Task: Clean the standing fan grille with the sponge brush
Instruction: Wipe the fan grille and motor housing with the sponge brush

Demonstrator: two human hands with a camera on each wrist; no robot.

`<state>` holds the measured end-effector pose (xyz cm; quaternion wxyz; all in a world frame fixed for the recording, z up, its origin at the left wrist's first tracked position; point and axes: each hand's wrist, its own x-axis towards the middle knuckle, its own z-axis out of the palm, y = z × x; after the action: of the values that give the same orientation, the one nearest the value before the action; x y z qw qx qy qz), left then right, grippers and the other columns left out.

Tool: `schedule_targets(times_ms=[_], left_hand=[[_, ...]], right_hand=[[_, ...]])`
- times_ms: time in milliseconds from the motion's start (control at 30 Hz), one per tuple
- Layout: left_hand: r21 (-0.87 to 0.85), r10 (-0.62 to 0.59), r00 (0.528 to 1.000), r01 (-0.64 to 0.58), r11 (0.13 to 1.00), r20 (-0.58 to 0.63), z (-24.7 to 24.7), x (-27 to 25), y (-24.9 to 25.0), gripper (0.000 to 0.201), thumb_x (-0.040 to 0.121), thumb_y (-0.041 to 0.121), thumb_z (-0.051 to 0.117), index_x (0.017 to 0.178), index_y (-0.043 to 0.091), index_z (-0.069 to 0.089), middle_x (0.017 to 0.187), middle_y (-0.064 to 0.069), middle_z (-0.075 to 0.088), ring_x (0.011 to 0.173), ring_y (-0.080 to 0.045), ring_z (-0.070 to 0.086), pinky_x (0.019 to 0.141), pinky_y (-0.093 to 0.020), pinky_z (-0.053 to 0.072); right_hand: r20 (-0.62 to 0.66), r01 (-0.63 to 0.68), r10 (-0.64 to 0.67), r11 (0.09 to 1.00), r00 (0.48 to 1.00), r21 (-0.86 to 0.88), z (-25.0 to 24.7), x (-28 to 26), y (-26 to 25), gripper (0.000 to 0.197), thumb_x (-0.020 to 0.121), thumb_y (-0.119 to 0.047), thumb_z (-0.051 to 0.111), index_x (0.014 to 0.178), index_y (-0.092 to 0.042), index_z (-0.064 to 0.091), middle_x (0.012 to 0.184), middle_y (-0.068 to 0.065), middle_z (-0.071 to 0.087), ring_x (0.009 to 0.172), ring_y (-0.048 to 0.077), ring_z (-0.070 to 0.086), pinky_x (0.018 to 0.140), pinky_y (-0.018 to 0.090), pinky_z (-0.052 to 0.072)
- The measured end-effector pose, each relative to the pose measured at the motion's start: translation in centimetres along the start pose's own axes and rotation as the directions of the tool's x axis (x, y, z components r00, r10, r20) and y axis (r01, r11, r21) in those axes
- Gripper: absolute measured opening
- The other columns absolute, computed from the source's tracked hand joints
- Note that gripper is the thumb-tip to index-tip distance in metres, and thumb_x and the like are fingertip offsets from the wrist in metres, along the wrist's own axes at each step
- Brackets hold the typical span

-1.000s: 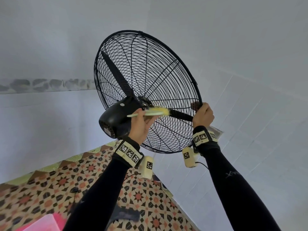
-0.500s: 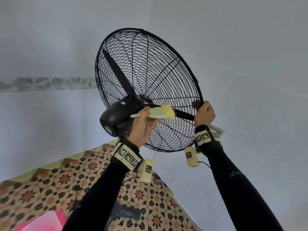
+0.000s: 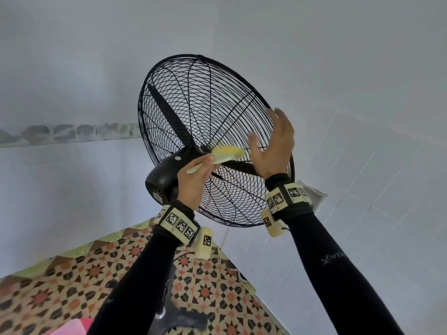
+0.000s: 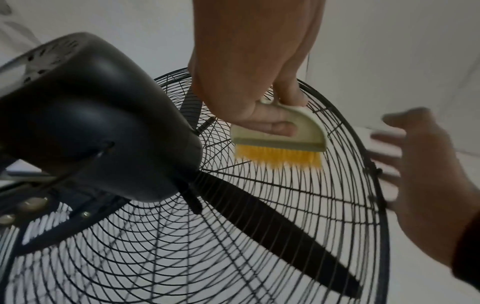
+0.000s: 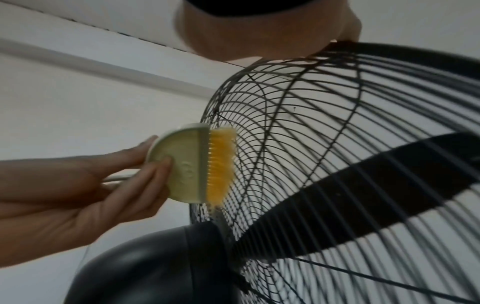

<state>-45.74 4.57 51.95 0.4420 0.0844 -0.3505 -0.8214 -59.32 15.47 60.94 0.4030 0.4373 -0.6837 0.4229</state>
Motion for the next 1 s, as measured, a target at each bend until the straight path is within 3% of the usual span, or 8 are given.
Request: schedule_targets(times_ms=[133, 233, 433, 500, 600, 667, 733, 1000], left_hand=[[-0.053, -0.002, 1.000, 0.002, 0.999, -0.006, 0.7, 0.8, 0.9, 0.031, 0.096, 0.013, 0.071, 0.115, -0.010, 0.067, 0.120, -0.022, 0.073, 0.114, -0.032, 0.071, 0.094, -0.028, 0.059], [-0.042, -0.076, 0.997, 0.076, 0.996, 0.011, 0.4, 1.3, 1.8, 0.042, 0.098, 0.022, 0.070, 0.125, -0.009, 0.064, 0.117, -0.016, 0.075, 0.116, -0.029, 0.071, 0.104, -0.034, 0.054], [-0.036, -0.166, 0.984, 0.168, 0.985, 0.060, 0.5, 1.1, 3.2, 0.038, 0.102, 0.023, 0.064, 0.121, -0.009, 0.064, 0.118, -0.022, 0.074, 0.113, -0.034, 0.072, 0.088, -0.027, 0.062], [0.196, -0.226, 0.968, 0.202, 0.960, 0.110, 0.1, 1.0, 4.6, 0.032, 0.101, 0.025, 0.067, 0.123, 0.002, 0.069, 0.122, -0.020, 0.073, 0.109, -0.033, 0.074, 0.087, -0.029, 0.062], [0.791, -0.131, 0.974, -0.066, 0.609, 0.183, -0.7, 1.2, 7.0, 0.028, 0.091, 0.042, 0.077, 0.116, 0.031, 0.075, 0.110, 0.003, 0.076, 0.098, -0.016, 0.072, 0.082, -0.028, 0.058], [0.928, -0.018, 0.945, -0.317, 0.197, 0.326, -0.7, 1.9, 7.2, 0.033, 0.085, 0.051, 0.080, 0.112, 0.034, 0.074, 0.100, 0.012, 0.071, 0.092, -0.008, 0.063, 0.081, -0.028, 0.048], [0.917, 0.047, 0.916, -0.396, -0.054, 0.398, -0.1, 2.6, 6.5, 0.030, 0.088, 0.046, 0.078, 0.112, 0.029, 0.069, 0.100, 0.009, 0.066, 0.089, -0.011, 0.058, 0.085, -0.033, 0.046], [0.865, 0.158, 0.856, -0.460, -0.199, 0.492, -2.5, 3.8, 5.5, 0.036, 0.109, 0.016, 0.047, 0.143, 0.019, 0.058, 0.085, -0.005, 0.064, 0.060, -0.008, 0.050, 0.058, -0.022, 0.040]], right_hand=[[0.251, 0.358, -0.307, 0.914, 0.918, -0.192, 1.2, -0.5, -2.0, 0.063, 0.077, -0.048, 0.065, 0.138, -0.033, 0.060, 0.167, 0.011, 0.021, 0.155, 0.036, 0.009, 0.114, 0.074, -0.001], [0.297, 0.417, -0.352, 0.888, 0.888, -0.195, 1.4, -0.5, -1.1, 0.018, 0.086, -0.052, 0.064, 0.096, -0.041, 0.074, 0.166, 0.008, 0.025, 0.155, 0.040, 0.008, 0.112, 0.076, -0.004], [0.382, 0.533, -0.419, 0.802, 0.824, -0.268, 0.9, -0.1, 0.0, 0.023, 0.095, -0.058, 0.057, 0.090, -0.042, 0.073, 0.167, 0.009, 0.023, 0.152, 0.049, 0.007, 0.108, 0.081, 0.001], [0.360, 0.515, -0.409, 0.810, 0.838, -0.280, 1.1, -0.1, 0.5, 0.023, 0.098, -0.053, 0.058, 0.087, -0.038, 0.072, 0.167, 0.008, 0.023, 0.152, 0.049, 0.007, 0.108, 0.081, 0.001], [0.352, 0.513, -0.399, 0.790, 0.846, -0.337, 1.5, -0.2, 0.6, 0.019, 0.097, -0.051, 0.059, 0.087, -0.038, 0.069, 0.167, 0.007, 0.022, 0.152, 0.050, 0.008, 0.108, 0.081, 0.002], [0.351, 0.518, -0.402, 0.778, 0.845, -0.356, 1.8, -0.3, 0.5, 0.016, 0.097, -0.051, 0.060, 0.089, -0.040, 0.068, 0.168, 0.007, 0.021, 0.152, 0.051, 0.007, 0.107, 0.082, 0.004], [0.344, 0.516, -0.406, 0.785, 0.846, -0.343, 2.1, -0.3, 0.4, 0.015, 0.098, -0.052, 0.059, 0.091, -0.041, 0.067, 0.167, 0.007, 0.022, 0.151, 0.051, 0.008, 0.107, 0.082, 0.003], [0.183, 0.398, -0.363, 0.890, 0.914, -0.221, 0.3, 0.5, 0.0, 0.025, 0.093, -0.043, 0.061, 0.114, -0.036, 0.071, 0.163, 0.007, 0.033, 0.152, 0.031, 0.023, 0.114, 0.063, 0.017]])
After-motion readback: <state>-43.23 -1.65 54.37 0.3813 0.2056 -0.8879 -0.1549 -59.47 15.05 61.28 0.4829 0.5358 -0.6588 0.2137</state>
